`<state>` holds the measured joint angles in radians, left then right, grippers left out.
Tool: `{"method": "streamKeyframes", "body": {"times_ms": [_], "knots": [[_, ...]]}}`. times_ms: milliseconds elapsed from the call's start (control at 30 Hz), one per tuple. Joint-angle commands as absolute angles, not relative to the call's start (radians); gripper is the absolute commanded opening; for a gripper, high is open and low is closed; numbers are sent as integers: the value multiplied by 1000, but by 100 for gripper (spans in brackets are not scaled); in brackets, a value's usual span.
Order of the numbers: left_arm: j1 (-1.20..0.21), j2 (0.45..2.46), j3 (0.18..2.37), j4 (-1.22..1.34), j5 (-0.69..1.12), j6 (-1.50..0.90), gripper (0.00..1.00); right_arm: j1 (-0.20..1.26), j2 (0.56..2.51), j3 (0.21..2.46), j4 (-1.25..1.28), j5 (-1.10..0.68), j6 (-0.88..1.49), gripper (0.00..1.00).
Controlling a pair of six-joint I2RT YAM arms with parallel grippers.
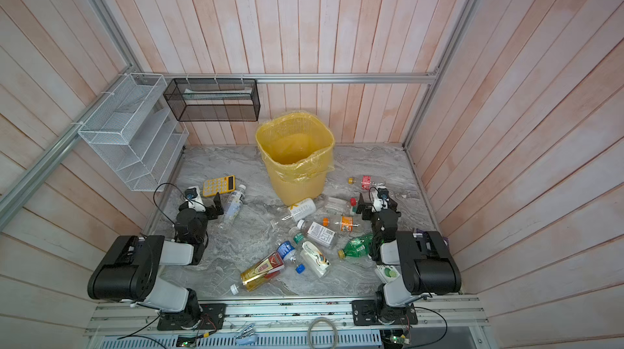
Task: Throw the plastic bottles in the bin
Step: Pick up the plastic bottle from the top-right of the table.
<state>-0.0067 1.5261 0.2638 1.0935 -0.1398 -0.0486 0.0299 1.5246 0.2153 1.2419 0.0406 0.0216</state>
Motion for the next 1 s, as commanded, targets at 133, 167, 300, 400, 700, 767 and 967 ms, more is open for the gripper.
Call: {"method": "streamKeyframes", "body": {"times_ms": [133,167,300,400,700,767,967], "knots": [[-3,1541,282,1117,-149,-45,100,26,1536,231,1265,50,20,99],[-3,1541,283,1117,-148,-45,100,26,1536,231,1265,51,20,99],[-3,1541,282,1117,-148,-46,100,27,1536,232,1263,50,20,100],[-3,1541,284,1117,-149,-46,100,26,1535,231,1263,51,20,99],[-3,1541,283,1117,-149,-46,100,26,1535,231,1263,49,20,99],[-3,1541,283,1117,-149,-46,100,27,1535,231,1264,49,20,99],[11,1468,313,1014,-147,-68,100,27,1443,380,907,88,46,86]]}}
